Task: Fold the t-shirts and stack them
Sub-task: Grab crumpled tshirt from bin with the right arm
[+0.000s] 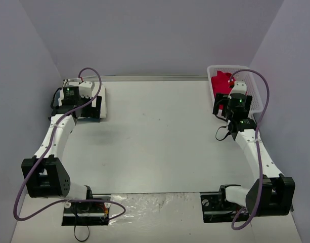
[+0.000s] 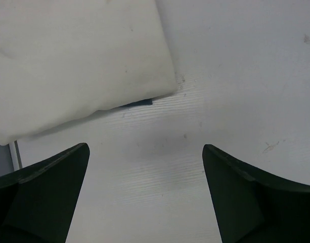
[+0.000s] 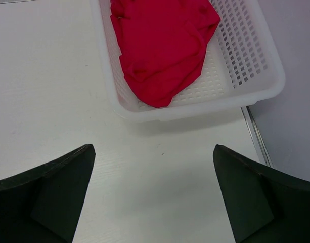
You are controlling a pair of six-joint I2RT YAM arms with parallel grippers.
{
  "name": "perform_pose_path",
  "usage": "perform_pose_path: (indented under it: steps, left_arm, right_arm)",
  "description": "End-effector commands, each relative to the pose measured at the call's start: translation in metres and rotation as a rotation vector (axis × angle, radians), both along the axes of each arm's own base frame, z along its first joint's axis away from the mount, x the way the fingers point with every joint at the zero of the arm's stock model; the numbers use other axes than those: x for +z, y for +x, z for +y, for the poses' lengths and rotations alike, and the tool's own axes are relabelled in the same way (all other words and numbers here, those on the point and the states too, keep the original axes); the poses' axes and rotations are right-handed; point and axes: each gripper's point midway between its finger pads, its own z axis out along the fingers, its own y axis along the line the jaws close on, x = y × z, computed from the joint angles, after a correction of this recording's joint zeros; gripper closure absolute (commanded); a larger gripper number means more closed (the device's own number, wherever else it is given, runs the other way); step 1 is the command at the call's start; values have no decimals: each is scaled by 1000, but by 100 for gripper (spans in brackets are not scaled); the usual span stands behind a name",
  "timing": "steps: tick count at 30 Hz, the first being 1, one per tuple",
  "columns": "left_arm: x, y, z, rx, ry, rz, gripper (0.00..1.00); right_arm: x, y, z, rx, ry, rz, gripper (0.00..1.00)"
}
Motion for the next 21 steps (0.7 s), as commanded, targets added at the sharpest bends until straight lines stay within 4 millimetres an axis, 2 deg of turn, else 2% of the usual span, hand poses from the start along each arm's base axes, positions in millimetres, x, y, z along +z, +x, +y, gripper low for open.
perform_pose_path:
  steps: [1, 3, 4, 5, 6, 8, 9, 10, 11, 15, 20, 21]
  left_arm:
    - [23, -8, -7, -20, -37, -29, 6]
    - [13, -14, -6, -23, -52, -27, 6]
    - [18, -14, -7, -32, -65, -62, 6]
    - [9, -18, -6, -30, -73, -54, 6]
    - [12, -17, -3, -33, -67, -78, 6]
    - [3, -22, -7, -59, -75, -63, 6]
    - [2, -24, -10, -79, -80, -64, 6]
    - [3, -25, -12, -96, -90, -66, 6]
    - [3, -26, -15, -114, -102, -69, 6]
    - [7, -24, -11, -99, -78, -81, 6]
    - [-4, -22, -5, -80, -54, -57, 6]
    - [-5, -22, -4, -77, -49, -58, 6]
  right_arm:
    - [22, 2, -14, -96, -10, -50, 0]
    - [19, 3, -12, -72, -22, -36, 0]
    - [17, 3, -9, -28, -47, -21, 0]
    - [14, 5, 1, 52, -47, -11, 0]
    - [12, 6, 3, 85, -73, -2, 2]
    - [6, 12, -3, 62, -111, 27, 0]
    - [15, 18, -8, 48, -146, 21, 0]
    - [6, 25, -15, 29, -175, 60, 0]
    - [7, 28, -22, 13, -213, 73, 0]
    - [3, 59, -28, 38, -284, 122, 0]
    - [-5, 93, -35, 19, -304, 142, 0]
    - [-18, 101, -37, 11, -307, 172, 0]
